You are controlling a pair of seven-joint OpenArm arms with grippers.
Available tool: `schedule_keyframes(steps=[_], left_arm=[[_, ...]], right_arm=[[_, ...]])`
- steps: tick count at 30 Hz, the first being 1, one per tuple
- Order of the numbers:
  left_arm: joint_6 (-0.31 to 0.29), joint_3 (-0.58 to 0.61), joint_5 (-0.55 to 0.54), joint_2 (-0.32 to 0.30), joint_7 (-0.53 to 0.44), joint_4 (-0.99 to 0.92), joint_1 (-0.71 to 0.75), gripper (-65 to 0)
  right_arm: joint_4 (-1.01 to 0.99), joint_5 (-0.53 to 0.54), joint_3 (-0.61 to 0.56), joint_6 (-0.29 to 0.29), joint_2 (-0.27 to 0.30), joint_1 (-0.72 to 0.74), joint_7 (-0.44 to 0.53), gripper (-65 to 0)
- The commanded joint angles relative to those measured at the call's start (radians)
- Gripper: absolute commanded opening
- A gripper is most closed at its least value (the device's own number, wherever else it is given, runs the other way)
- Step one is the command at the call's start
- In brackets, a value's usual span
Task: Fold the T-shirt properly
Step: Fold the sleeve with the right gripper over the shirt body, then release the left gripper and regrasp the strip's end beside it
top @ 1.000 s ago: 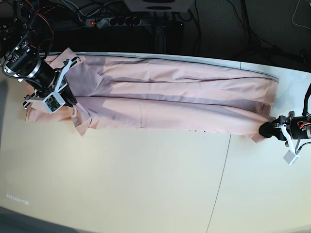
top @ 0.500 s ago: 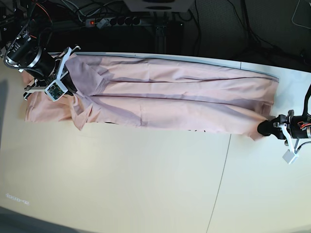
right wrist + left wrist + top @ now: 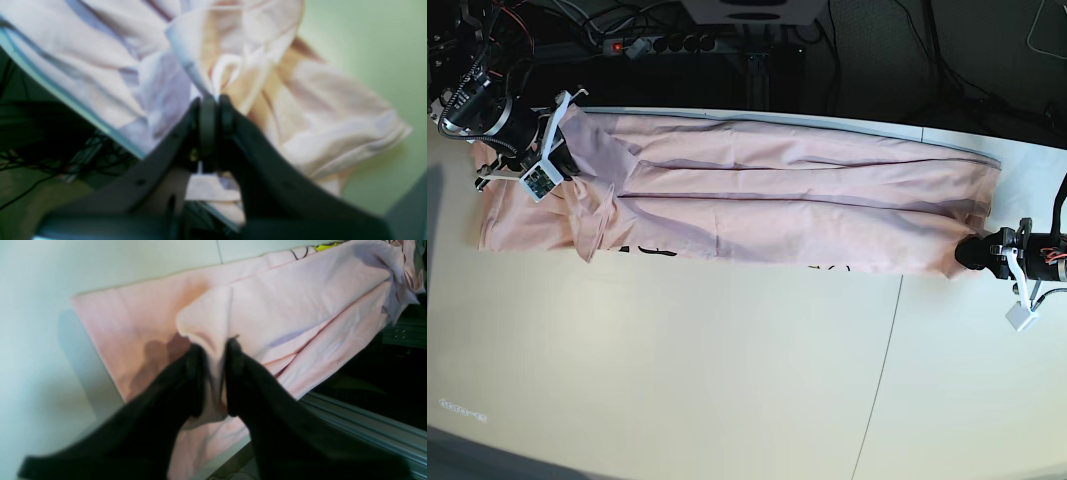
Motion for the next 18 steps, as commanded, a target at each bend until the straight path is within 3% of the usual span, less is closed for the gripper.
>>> schedule_keyframes(steps=[1,2,5,6,11,18], left_arm=[[-0.023,-0.011,-0.019,-0.026,-0.007,0.01,-0.022,-46.5],[-0.023,-0.011,-0.011,-0.026,-0.006,0.01,-0.022,-44.0],[-0.023,-0.011,-0.008,-0.028,-0.007,0.01,-0.022,-37.6],[-0.023,-0.011,-0.008,-0.029,-0.007,0.01,-0.022,-37.5],[-0.023,-0.04,-0.022,-0.036,-0.011,0.01,-0.022,-37.5],[-0.023,-0.208,-0.022,-0.036,-0.015,0.01,-0.022,-40.2]], right_arm=[[0.006,0.008,0.01,0.047,0.016,0.003,0.015,-65.0],[0.002,0.011,0.01,0.047,0.016,0.003,0.015,-59.6],[0.0,0.011,0.01,0.045,0.016,0.003,0.015,-33.0],[0.0,0.014,0.01,0.04,0.016,0.003,0.015,-29.1],[0.002,0.076,0.014,0.039,0.016,0.026,0.019,-28.8],[0.002,0.204,0.035,0.04,0.004,0.101,0.02,-29.0]])
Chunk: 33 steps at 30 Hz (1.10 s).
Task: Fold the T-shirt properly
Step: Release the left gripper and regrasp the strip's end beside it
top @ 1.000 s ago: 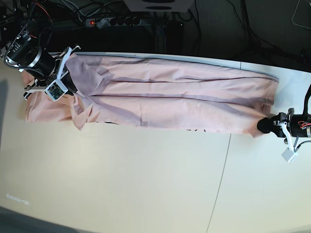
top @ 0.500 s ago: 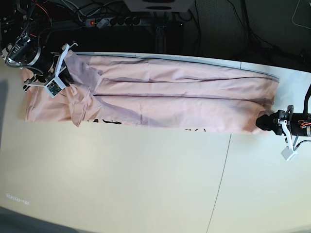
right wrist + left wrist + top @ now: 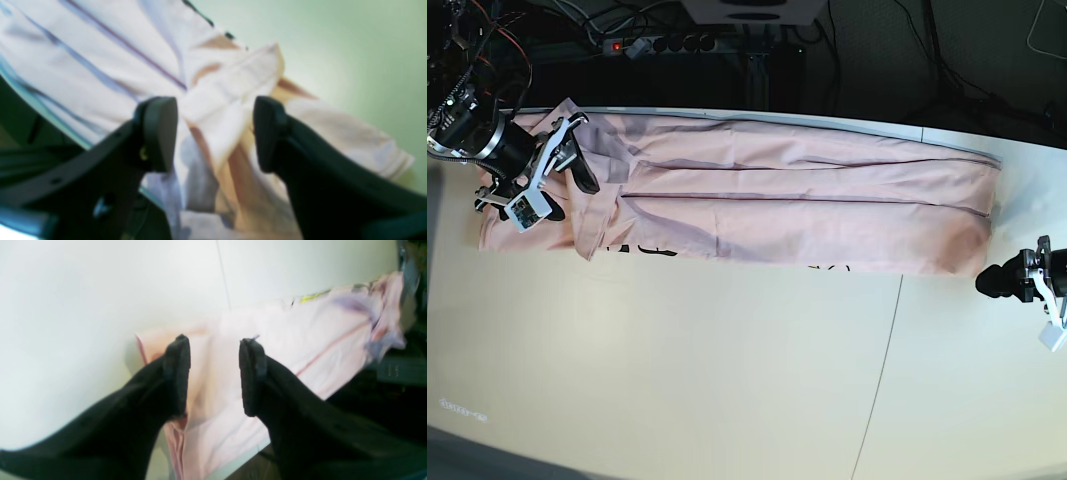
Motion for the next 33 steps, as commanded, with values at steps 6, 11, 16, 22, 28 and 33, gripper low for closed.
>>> schedule_keyframes(steps=[6,11,16,22,28,33], left_arm=[[-0.023,-0.08,-0.023,-0.024,-0.025,0.01,-0.021,-65.0],[-0.023,-0.08,-0.023,-0.018,-0.048,0.011,0.014,-65.0],[-0.023,-0.08,-0.023,0.019,-0.06,0.011,0.064,-65.0],[-0.023,-0.08,-0.023,0.051,-0.058,0.027,0.117,-65.0],[-0.023,-0.08,0.037,0.068,-0.122,0.041,0.158,-65.0],[-0.023,-0.08,0.196,0.101,-0.224,0.041,0.209,-65.0]], right_arm=[[0.011,0.013,0.01,0.042,-0.061,0.021,0.026,-57.1],[-0.03,-0.102,0.01,0.042,-0.133,0.023,0.073,-65.0],[-0.2,-0.158,0.01,0.041,-0.137,0.093,0.148,-65.0],[-0.36,-0.147,0.01,0.042,-0.136,0.187,0.151,-65.0],[-0.473,-0.113,0.01,0.042,-0.136,0.213,0.151,-65.0],[-0.512,-0.113,0.01,0.042,-0.137,0.212,0.151,-65.0]])
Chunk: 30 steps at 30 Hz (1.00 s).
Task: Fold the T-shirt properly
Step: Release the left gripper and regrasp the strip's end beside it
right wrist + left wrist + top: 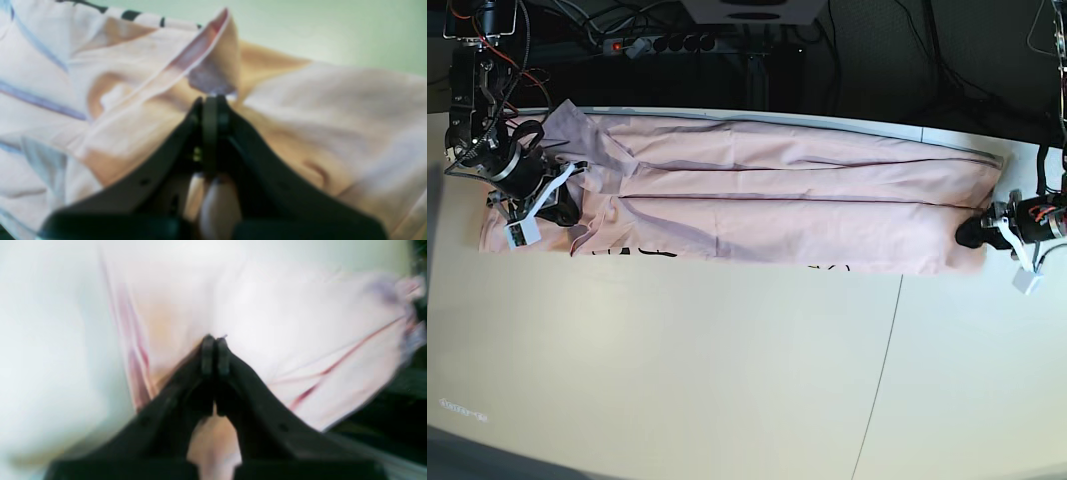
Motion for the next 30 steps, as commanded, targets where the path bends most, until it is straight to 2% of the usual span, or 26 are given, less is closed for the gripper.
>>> schedule_keyframes(steps=[1,5,10,13,15,19,21,25,28,30], left_arm=[[-0.023,-0.009,0.005,-0.015,-0.037,0.013,-0.018,-65.0],[-0.023,-0.009,0.097,0.011,-0.085,0.013,-0.006,-65.0],[-0.023,-0.009,0.089,0.009,-0.118,0.013,-0.02,-64.0],[-0.023,-0.009,0.05,-0.002,-0.089,0.013,-0.046,-50.5],[-0.023,-0.009,-0.007,-0.012,-0.039,0.014,-0.069,-44.1],[-0.023,-0.009,-0.163,-0.045,0.11,0.029,-0.117,-42.6],[-0.023,-0.01,-0.206,-0.069,0.136,0.062,-0.125,-42.6],[-0.023,-0.02,-0.204,-0.116,0.141,0.088,-0.125,-41.6],[-0.023,-0.022,-0.176,-0.141,0.133,0.072,-0.124,-35.4],[-0.023,-0.022,-0.125,-0.152,0.108,0.049,-0.124,-34.3]], right_arm=[[-0.002,-0.018,0.006,0.043,0.015,0.005,-0.025,-65.0],[-0.002,-0.019,0.006,0.043,0.016,0.005,-0.025,-65.0],[-0.002,-0.018,0.006,0.043,0.016,0.005,-0.025,-65.0],[-0.002,-0.019,0.006,0.043,0.016,0.005,-0.026,-65.0],[-0.002,-0.019,0.006,0.043,0.016,0.005,-0.026,-65.0],[-0.002,-0.018,0.006,0.043,0.016,0.005,-0.026,-65.0],[-0.002,-0.019,0.006,0.043,0.016,0.005,-0.026,-65.0],[-0.002,-0.019,0.006,0.043,0.016,0.005,-0.031,-65.0],[-0.003,-0.019,0.006,0.044,0.016,0.005,-0.03,-65.0],[-0.003,-0.019,0.006,0.044,0.016,0.005,-0.031,-65.0]])
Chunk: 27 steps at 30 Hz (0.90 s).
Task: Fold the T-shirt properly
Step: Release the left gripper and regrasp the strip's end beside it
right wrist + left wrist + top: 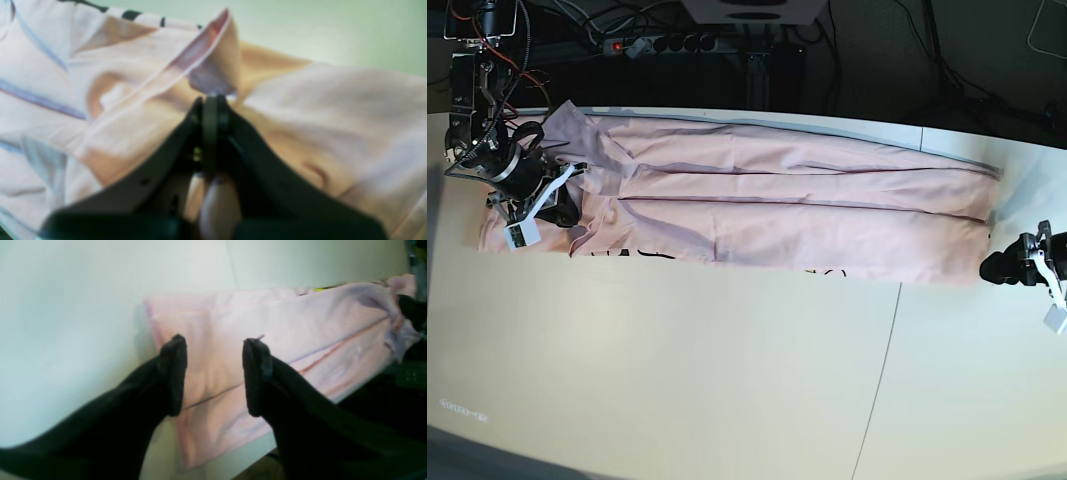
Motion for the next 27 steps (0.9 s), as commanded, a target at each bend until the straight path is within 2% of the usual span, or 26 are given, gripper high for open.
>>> schedule_keyframes(steps=[1,5,8,18,27], left_arm=[[-0.02,-0.011,0.006,-0.034,-0.029,-0.006,-0.02,-34.3],[-0.02,-0.011,0.031,-0.038,-0.037,-0.062,-0.015,-33.8],[-0.02,-0.011,0.027,-0.039,-0.034,-0.072,0.013,-30.5],[-0.02,-0.011,0.014,-0.026,-0.05,-0.072,0.095,-30.5],[-0.02,-0.011,0.037,0.041,-0.046,-0.072,0.098,-30.5]], right_arm=[[0.001,-0.019,0.006,0.045,0.016,0.002,-0.027,-65.0],[0.001,-0.019,0.006,0.045,0.016,0.002,-0.039,-65.0],[0.001,-0.019,0.006,0.045,0.016,0.002,-0.045,-65.0],[0.001,-0.018,0.006,0.046,0.016,0.002,-0.045,-65.0],[0.001,-0.018,0.006,0.046,0.016,0.002,-0.05,-65.0]])
